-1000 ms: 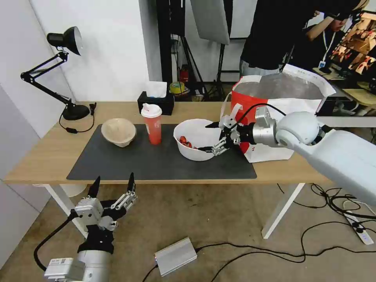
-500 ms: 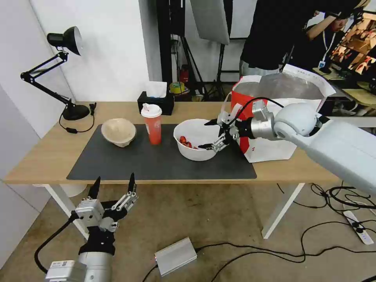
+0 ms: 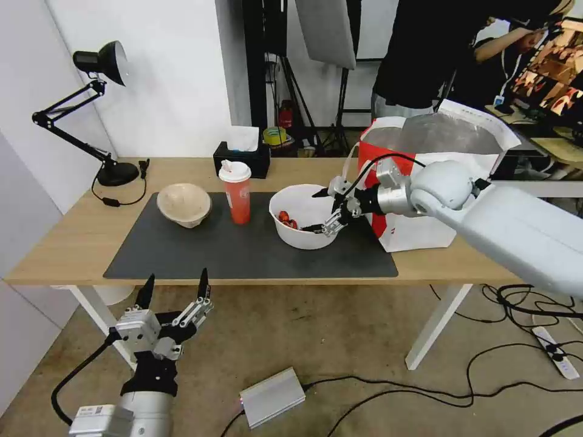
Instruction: Pick up the trash from the table and place it into the takeout bag.
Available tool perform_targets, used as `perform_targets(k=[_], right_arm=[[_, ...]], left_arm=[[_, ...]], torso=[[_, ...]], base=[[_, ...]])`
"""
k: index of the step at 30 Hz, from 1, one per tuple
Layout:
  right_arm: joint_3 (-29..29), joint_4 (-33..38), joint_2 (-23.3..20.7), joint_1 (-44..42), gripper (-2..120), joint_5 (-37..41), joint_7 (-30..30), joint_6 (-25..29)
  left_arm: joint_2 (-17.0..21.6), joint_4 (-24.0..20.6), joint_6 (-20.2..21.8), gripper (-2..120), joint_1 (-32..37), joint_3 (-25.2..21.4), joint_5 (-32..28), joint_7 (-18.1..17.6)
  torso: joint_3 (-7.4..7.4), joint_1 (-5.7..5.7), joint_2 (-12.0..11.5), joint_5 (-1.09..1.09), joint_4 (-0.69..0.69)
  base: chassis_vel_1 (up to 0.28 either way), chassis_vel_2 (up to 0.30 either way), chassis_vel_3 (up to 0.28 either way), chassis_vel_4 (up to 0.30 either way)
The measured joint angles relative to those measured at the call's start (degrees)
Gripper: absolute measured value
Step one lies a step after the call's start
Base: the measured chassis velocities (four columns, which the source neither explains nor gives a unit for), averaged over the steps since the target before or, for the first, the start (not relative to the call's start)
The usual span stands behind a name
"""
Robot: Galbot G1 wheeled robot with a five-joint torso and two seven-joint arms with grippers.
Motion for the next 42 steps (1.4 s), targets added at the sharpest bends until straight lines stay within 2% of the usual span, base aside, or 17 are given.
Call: perform_targets(k=[21,42], right_arm=[[0.2,2.4,-0.5,-3.9,100,-0.8,0.3,-1.0],[-0.7,-1.6,2.0,-3.5,100,-1.9,-0.4,-1.0]], left_arm=[[-0.1,0.2,-0.2,100,-0.2,0.5,0.2,0.0],[0.2,0.0,-0.3,100,-0.1,0.4,0.1,-0.1]], torso=[[0.0,0.0,0.0,0.0,0.0],[0.0,0.0,0.0,-0.01,0.0]], base=[[0.0,0.0,0.0,0.0],[0.0,0.0,0.0,0.0]])
